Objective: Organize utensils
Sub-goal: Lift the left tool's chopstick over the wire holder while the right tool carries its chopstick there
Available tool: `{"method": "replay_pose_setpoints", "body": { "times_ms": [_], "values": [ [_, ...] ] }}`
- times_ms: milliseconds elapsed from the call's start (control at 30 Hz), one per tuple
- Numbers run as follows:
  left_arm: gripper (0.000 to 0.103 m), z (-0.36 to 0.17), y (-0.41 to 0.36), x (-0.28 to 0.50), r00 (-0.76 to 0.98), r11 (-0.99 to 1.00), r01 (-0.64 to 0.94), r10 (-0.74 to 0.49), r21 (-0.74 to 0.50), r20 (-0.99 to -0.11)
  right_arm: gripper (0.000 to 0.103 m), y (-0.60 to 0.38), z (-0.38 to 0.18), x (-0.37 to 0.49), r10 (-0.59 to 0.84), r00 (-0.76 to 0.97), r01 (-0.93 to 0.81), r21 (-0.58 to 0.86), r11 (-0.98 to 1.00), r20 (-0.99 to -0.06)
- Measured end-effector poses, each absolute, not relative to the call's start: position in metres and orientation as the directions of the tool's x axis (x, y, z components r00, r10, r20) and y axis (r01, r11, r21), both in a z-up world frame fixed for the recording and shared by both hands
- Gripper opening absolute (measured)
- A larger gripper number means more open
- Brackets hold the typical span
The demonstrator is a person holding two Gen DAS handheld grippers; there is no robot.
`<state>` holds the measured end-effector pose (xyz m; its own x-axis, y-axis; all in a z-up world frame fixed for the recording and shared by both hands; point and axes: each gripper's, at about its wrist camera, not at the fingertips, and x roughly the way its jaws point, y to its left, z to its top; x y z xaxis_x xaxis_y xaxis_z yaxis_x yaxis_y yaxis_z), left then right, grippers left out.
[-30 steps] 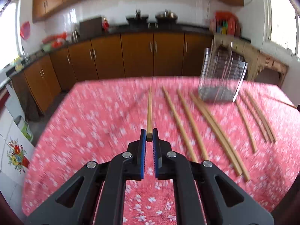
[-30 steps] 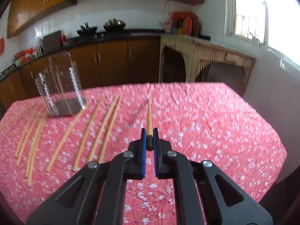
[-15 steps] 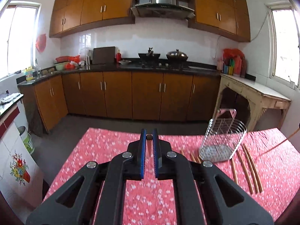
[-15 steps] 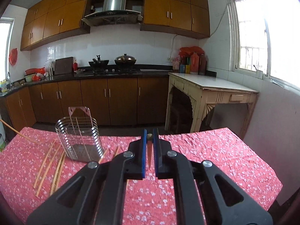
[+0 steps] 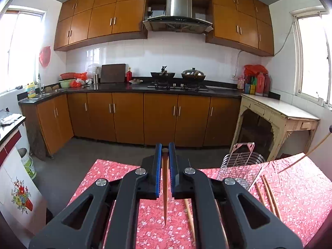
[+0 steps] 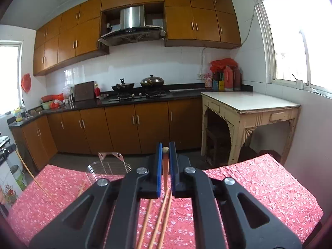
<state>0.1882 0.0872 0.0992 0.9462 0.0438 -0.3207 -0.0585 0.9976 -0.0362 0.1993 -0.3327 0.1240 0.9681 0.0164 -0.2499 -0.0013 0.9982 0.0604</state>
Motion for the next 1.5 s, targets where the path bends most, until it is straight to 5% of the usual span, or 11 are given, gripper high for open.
{"method": "replay_pose_setpoints", "body": {
  "times_ms": [300,733,967,1500],
  "values": [
    [0.007,0.165,0.053,0.198,0.979,0.999,0.0,-0.011,-0.051,-0.204,0.007,-0.298,0.19,0.205,0.124,0.979,-0.116,0.062,0.991,-0.161],
    [0.007,0.205,-0.009,0.244,0.997,0.994,0.041,-0.048,-0.104,-0.06,0.008,-0.26,0.192,0.254,0.235,0.934,-0.22,0.085,0.972,-0.268],
    [0.007,0.178,-0.013,0.278,0.993,0.982,0.044,-0.063,-0.186,-0.099,0.008,-0.249,0.174,0.283,0.237,0.911,-0.228,0.067,0.971,-0.337],
    [0.007,0.122,-0.028,0.334,0.969,0.989,0.039,-0.071,-0.14,-0.235,0.008,-0.242,0.126,0.365,0.241,0.848,-0.218,0.104,0.97,-0.472]
  ]
}}
